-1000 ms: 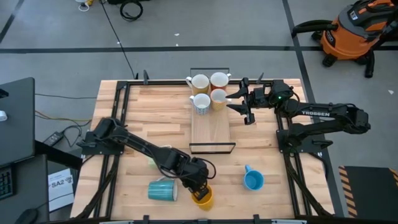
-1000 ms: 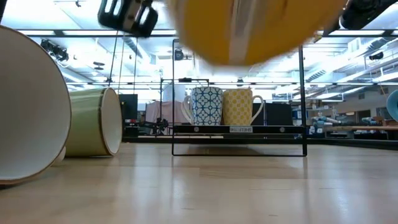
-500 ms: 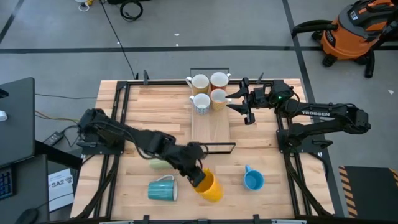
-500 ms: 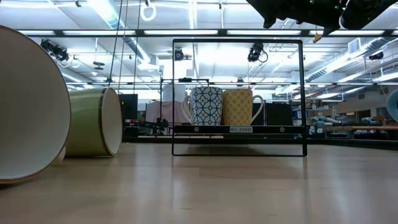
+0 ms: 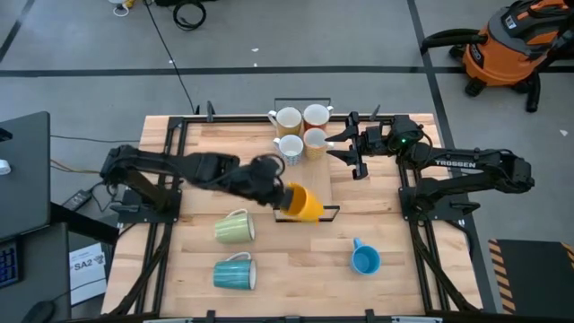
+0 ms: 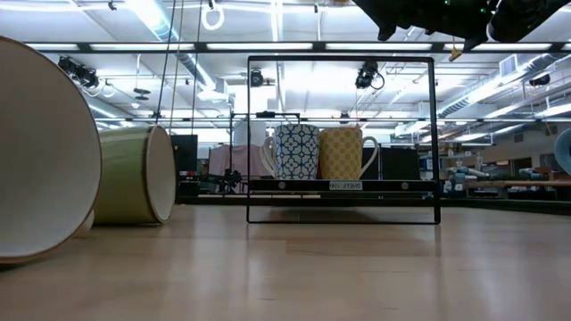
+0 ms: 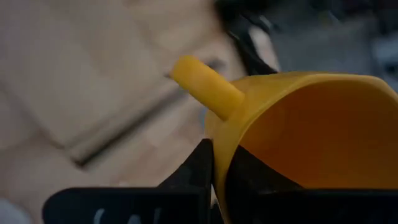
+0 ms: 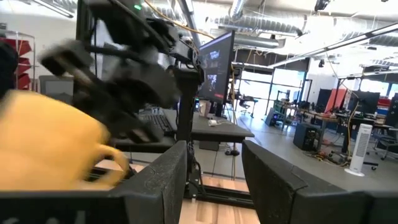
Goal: Place coffee mugs
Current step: Put the yellow mug on the shelf
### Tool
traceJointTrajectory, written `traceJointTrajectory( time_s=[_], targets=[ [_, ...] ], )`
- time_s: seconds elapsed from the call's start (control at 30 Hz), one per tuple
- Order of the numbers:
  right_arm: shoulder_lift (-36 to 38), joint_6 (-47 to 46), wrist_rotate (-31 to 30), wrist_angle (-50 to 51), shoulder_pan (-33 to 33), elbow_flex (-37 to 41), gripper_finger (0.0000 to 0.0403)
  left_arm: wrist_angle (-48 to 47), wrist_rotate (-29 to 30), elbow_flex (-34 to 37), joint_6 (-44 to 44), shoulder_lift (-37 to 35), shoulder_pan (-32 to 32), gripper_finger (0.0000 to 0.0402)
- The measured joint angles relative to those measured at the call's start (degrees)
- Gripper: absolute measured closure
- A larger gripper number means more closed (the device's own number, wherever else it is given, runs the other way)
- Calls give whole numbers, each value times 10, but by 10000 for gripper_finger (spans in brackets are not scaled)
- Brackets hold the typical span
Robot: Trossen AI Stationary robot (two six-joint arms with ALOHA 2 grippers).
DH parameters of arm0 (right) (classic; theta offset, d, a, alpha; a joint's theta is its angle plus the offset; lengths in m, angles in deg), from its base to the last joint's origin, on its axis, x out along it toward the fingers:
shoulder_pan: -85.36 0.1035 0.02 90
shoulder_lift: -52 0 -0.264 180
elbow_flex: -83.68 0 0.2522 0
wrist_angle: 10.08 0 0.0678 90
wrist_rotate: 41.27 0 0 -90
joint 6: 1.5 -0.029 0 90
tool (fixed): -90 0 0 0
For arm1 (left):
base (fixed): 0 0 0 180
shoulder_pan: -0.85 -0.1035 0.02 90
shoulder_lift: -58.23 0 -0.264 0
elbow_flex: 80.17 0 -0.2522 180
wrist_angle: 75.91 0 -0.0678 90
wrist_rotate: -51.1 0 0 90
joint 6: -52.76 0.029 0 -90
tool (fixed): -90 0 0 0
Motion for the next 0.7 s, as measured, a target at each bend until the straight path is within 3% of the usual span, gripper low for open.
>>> traceJointTrajectory(
  time_s=[0.3, 0.7],
  targets=[
    [0, 0, 0, 0, 0, 0, 242, -146, 8, 0, -103, 11, -81, 372],
    [0, 0, -1, 6, 0, 0, 242, -159, -13, 0, -147, 55, -137, 372]
  ],
)
